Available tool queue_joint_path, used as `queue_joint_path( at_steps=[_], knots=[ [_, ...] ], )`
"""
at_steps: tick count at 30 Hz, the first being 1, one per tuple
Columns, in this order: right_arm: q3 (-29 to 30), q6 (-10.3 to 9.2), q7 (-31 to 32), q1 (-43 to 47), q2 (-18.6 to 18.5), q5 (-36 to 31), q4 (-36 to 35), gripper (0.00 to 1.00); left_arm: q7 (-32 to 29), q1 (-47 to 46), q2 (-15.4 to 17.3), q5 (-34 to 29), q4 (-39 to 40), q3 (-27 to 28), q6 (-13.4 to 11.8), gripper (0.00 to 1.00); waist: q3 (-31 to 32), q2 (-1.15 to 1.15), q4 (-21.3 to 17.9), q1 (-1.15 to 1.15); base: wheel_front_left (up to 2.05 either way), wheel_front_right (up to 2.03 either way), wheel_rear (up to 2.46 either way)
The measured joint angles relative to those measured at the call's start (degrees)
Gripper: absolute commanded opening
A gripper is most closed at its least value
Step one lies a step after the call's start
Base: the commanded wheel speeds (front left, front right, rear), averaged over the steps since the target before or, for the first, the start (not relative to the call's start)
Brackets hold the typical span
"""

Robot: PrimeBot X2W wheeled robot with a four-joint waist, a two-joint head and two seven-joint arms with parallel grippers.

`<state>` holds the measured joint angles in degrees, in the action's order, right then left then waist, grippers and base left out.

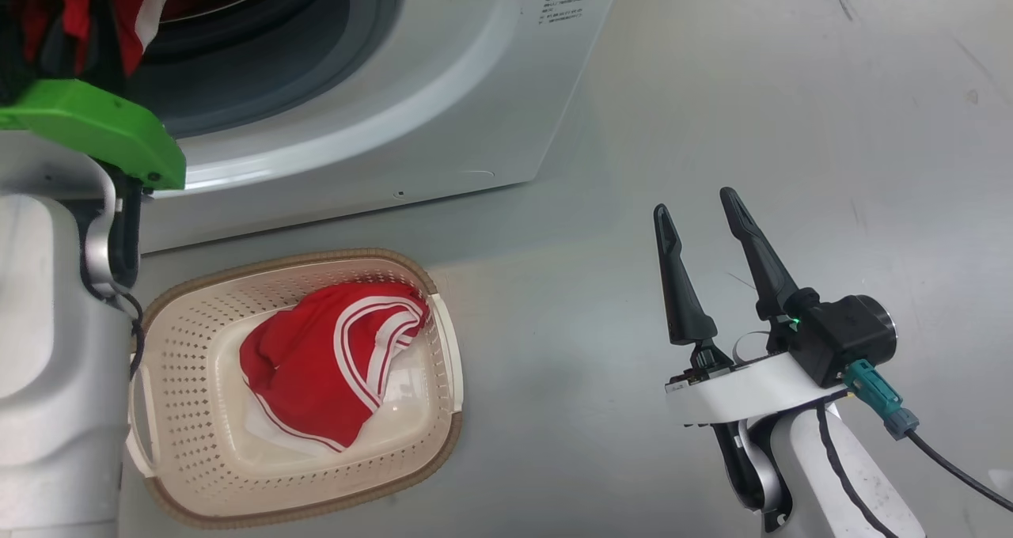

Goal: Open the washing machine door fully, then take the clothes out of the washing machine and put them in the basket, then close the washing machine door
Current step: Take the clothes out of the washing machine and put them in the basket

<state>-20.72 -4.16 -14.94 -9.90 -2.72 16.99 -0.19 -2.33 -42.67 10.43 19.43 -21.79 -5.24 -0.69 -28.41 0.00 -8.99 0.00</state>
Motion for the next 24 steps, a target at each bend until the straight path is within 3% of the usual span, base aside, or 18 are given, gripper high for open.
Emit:
queue_joint_path(
  at_steps=[13,24],
  knots=[
    [0.94,0.55,-0.01,3.07,-0.02,-1.05,1.03,1.0,9.59,10.28,-3.41,-0.19,6.87,-0.68,-1.04,0.0,5.19,0.0,3.28,0.0,0.0,0.0,0.0],
    [2.65,0.56,0.0,6.3,-0.35,-1.98,1.37,1.0,14.11,15.77,-6.17,-0.45,13.49,-2.14,-2.13,0.0,9.46,0.0,6.36,0.0,0.0,0.0,0.0]
  ],
)
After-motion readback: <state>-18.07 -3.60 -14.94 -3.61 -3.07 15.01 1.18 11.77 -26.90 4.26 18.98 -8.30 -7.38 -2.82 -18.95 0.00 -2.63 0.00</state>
